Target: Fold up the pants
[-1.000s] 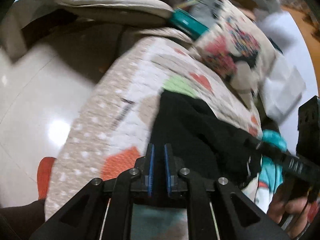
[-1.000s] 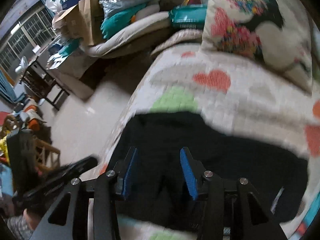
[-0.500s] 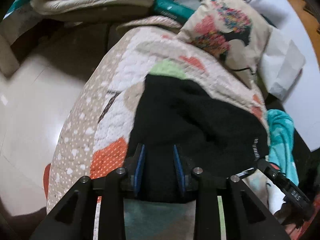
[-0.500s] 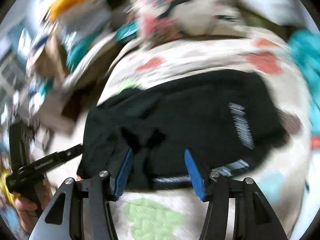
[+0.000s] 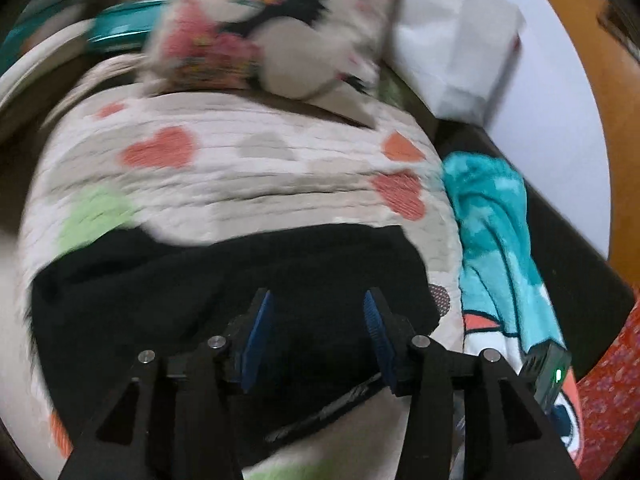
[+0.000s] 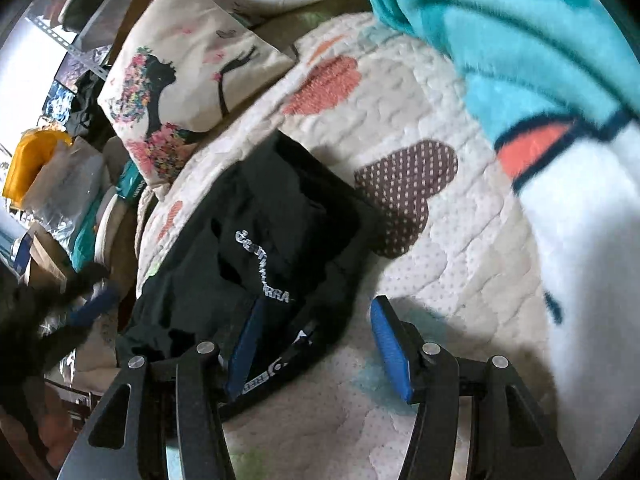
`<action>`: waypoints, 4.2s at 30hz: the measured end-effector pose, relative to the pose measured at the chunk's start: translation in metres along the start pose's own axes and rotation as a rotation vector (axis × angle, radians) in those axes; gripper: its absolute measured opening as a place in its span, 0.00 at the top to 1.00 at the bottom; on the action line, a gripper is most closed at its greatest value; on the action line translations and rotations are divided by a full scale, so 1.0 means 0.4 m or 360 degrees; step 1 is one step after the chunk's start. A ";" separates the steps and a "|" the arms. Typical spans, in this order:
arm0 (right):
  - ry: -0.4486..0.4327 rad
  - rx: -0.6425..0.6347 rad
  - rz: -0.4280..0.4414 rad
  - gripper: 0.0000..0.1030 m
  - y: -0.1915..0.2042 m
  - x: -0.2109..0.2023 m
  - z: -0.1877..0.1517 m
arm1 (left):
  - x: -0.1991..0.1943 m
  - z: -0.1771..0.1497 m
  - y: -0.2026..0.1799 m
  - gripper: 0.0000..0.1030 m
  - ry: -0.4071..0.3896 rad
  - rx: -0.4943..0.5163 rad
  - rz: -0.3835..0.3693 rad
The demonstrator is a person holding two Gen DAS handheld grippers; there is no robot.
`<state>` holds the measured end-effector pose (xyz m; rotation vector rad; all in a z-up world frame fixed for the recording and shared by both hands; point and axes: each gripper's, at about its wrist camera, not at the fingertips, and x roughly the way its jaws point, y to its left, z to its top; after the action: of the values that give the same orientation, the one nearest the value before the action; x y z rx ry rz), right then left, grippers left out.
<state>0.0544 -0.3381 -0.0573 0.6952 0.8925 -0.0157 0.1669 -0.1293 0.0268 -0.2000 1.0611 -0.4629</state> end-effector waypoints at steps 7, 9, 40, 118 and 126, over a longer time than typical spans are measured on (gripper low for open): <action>-0.0149 -0.0110 -0.0002 0.37 0.028 0.051 0.007 | 0.218 0.097 -0.136 0.54 0.0192 0.0291 -0.0026; -0.0182 -0.0140 0.0005 0.35 0.036 0.060 0.007 | 0.279 0.112 -0.166 0.44 0.0254 0.0388 -0.0012; 0.0034 -0.1651 0.0143 0.82 0.636 0.090 -0.339 | -0.213 -0.046 0.526 0.89 -0.0128 -0.0615 -0.0054; -0.1225 -0.0736 -0.0601 0.09 0.040 -1.265 -0.262 | -0.384 -0.288 0.513 0.40 -0.0418 -0.0543 0.0690; -0.0890 -0.0926 -0.0349 0.09 0.195 -1.008 -0.174 | -0.437 -0.299 0.561 0.40 -0.0481 -0.0673 0.0611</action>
<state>-0.2312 -0.3450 0.2459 0.0313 0.3913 -0.1344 0.0523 0.1571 0.0233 -0.4170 0.8619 0.1411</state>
